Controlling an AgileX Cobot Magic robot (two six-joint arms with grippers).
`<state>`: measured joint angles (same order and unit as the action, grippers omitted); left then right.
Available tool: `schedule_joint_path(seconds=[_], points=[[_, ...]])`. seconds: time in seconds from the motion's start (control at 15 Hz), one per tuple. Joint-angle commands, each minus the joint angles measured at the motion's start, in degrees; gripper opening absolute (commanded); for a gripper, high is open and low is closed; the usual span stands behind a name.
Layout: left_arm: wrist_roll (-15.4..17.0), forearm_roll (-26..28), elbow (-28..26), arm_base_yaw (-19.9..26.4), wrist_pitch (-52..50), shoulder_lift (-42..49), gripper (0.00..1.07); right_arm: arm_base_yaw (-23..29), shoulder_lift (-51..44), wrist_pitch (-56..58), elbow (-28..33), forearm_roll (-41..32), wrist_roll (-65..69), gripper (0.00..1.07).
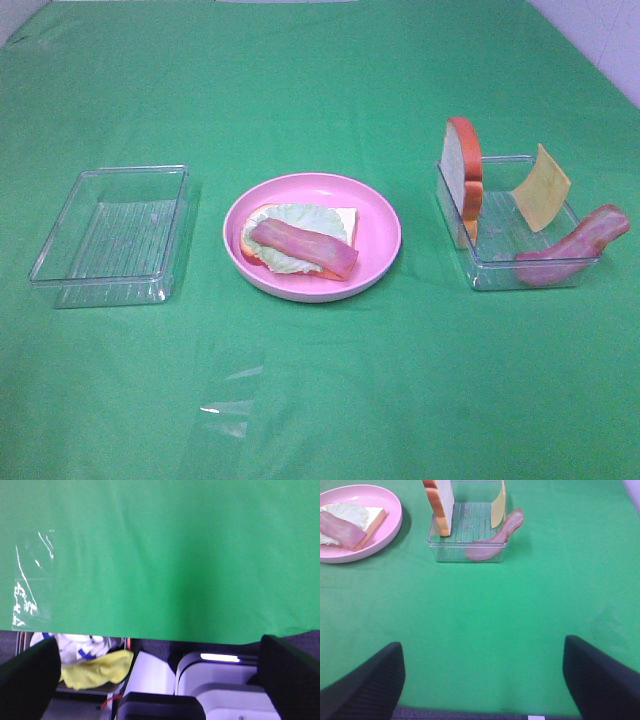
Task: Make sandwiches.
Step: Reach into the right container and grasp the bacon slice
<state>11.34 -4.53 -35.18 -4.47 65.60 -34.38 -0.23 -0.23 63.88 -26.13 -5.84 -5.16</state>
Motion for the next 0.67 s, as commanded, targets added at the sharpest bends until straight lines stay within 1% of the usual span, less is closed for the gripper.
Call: schedule_joint_path(seconds=[0.07, 0.13, 0.2, 0.27, 0.33, 0.4, 0.53, 0.67], points=[[-0.3, -0.2, 4.7, 0.1, -3.0, 10.8, 1.01, -0.3, -1.4, -0.6, 0.1, -0.1, 0.2, 0.85], [-1.2, 0.5, 5.1, 0.1, -3.7, 14.9, 1.01, -0.3, -1.4, -0.6, 0.1, -0.1, 0.2, 0.85], [-2.6, 0.6, 5.1, 0.1, -3.8, 17.0, 1.01, -0.3, -1.4, -0.6, 0.1, -0.1, 0.2, 0.85], [-6.2, 0.7, 5.4, 0.1, -3.9, 20.1, 1.01, -0.3, -1.4, -0.6, 0.1, -0.1, 0.2, 0.85], [-9.1, 2.0, 5.6, 0.1, -4.1, 22.9, 1.01, -0.3, -1.4, -0.6, 0.1, -0.1, 0.2, 0.85], [-10.0, 2.8, 5.6, 0.1, -4.1, 25.2, 1.01, -0.3, -1.4, -0.6, 0.1, -0.1, 0.2, 0.85], [-10.0, 3.0, 5.6, 0.1, -4.1, 29.5, 1.01, -0.3, -1.4, -0.6, 0.1, -0.1, 0.2, 0.85], [-10.0, 3.0, 5.6, 0.1, -4.1, 35.7, 1.01, -0.3, -1.4, -0.6, 0.1, -0.1, 0.2, 0.85]])
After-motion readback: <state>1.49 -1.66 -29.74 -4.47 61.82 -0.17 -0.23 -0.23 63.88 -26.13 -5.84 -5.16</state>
